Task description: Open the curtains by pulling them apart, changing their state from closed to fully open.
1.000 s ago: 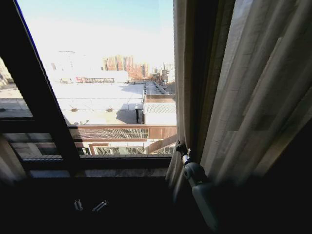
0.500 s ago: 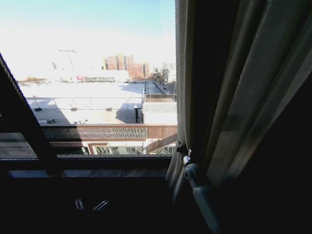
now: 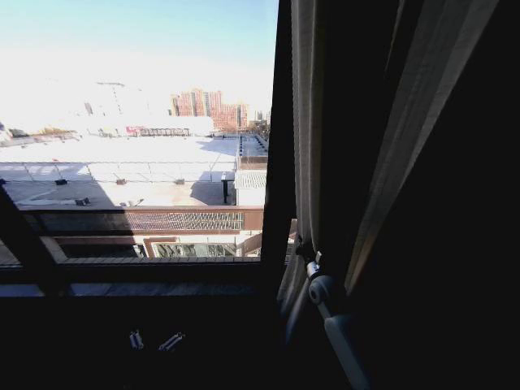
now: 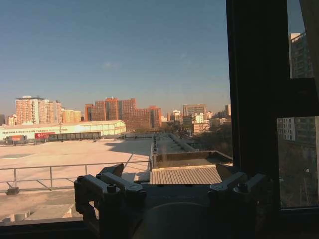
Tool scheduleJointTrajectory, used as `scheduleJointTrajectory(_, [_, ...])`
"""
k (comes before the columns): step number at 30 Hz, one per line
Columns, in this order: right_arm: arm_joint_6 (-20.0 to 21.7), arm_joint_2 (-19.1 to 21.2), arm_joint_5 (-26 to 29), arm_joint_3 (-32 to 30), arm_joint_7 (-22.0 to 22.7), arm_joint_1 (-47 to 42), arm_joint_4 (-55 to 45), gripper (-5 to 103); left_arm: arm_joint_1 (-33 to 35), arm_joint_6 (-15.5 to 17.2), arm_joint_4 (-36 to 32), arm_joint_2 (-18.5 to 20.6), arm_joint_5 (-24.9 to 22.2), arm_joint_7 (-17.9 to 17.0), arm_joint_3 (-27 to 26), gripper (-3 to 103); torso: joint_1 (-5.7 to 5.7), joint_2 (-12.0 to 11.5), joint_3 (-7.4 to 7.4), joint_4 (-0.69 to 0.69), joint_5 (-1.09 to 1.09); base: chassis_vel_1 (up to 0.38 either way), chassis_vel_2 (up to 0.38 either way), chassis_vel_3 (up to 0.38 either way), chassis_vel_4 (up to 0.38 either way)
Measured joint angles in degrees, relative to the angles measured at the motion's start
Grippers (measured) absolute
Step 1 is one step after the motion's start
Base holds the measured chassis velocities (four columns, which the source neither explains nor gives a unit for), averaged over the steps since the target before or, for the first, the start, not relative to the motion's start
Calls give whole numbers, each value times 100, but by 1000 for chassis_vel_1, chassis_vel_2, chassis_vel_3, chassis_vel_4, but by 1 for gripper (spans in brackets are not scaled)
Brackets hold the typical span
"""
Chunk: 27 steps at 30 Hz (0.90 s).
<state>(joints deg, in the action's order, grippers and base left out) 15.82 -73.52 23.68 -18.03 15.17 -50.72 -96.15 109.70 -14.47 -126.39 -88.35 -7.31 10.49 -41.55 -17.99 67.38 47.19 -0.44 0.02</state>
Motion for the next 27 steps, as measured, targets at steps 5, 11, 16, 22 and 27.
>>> scheduleJointTrajectory(5, [-47, -3, -48, 2, -2, 3, 40, 0, 8, -5, 11, -13, 0, 1, -3, 100, 0, 0, 0, 0, -2, -313, -320, 314, 327])
scheduleJointTrajectory(11, [-67, -11, -159, -13, 58, 6, 83, 0, 14, -19, 10, -17, 0, 6, -16, 100, 1, 0, 0, -1, 3, -120, -139, 137, 99])
scheduleJointTrajectory(16, [-65, -26, -172, -62, 133, 6, 110, 0, 14, -21, 10, -18, 0, 5, -14, 100, 0, 0, 0, 2, -7, 12, 10, -4, -8])
scheduleJointTrajectory(22, [-75, -15, -172, -154, 199, 6, 148, 0, 21, -27, 2, -17, 1, 5, -20, 100, 0, 0, 0, 2, -2, 30, 30, -13, -17])
scheduleJointTrajectory(27, [-98, 26, -178, -305, 222, 6, 188, 0, 28, -41, -12, -15, 6, 7, -16, 100, 0, 0, 0, 0, 2, 0, 0, 0, 0])
